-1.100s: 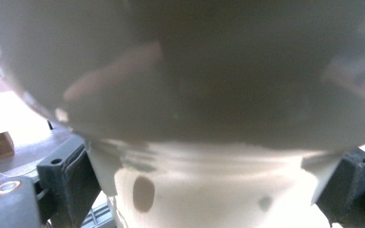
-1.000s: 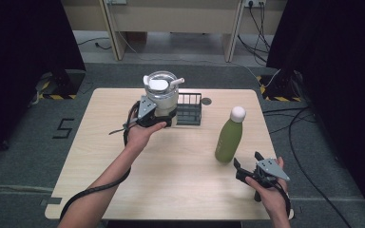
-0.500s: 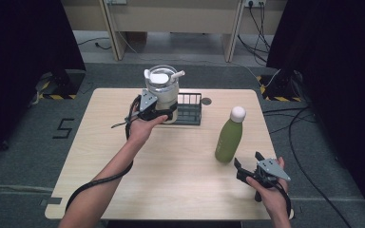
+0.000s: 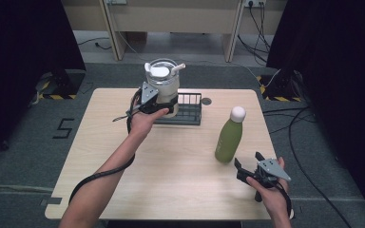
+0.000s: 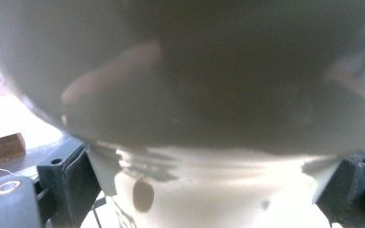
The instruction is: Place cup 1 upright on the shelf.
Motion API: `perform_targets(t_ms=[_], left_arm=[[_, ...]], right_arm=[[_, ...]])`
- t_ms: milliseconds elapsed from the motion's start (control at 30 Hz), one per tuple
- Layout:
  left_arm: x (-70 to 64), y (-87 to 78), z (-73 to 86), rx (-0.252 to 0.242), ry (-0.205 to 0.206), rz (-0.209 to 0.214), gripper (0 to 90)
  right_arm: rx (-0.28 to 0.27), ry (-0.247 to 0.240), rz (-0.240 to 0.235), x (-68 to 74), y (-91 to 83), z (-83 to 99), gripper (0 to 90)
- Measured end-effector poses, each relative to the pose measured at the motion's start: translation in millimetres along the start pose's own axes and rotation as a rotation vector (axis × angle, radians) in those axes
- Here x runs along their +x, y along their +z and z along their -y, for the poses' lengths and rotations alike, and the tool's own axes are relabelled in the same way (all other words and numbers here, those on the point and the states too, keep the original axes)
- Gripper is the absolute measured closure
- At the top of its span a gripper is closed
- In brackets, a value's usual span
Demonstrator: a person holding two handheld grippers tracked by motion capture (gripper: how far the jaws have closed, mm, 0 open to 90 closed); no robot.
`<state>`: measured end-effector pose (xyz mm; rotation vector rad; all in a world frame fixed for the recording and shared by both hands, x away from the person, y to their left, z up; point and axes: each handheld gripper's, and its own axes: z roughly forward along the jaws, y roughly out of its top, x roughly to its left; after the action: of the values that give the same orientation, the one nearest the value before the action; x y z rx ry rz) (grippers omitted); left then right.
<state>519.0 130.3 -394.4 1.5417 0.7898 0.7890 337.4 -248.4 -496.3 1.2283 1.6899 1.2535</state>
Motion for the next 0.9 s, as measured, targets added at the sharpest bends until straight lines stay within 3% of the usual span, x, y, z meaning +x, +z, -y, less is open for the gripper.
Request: perform_targets(t_ms=[300,500,533,900], left_arm=[[5.4,5.9,-4.5,-0.001,-0.018,-0.014,9.9],[10.4,11.1,-11.1,-0.013,0.008,-0.019,9.9],[10.0,11.0,-11.6,-0.004,-0.007,-0.028,9.9],[22.5,22.0,-16.1,-0.002,0.002,-0.066,9.9]], right_arm=[[0.003,0.003,0.002,-0.3,-0.1,0.5,14.8],[0.003,0.004,0.004,-0.9,0.0,0.8,14.8],[0.004,0.006,0.004,-0.7,-0.1,0.9,14.8],[0.004,0.007,0.003,-1.2,0.2,1.7,14.8]])
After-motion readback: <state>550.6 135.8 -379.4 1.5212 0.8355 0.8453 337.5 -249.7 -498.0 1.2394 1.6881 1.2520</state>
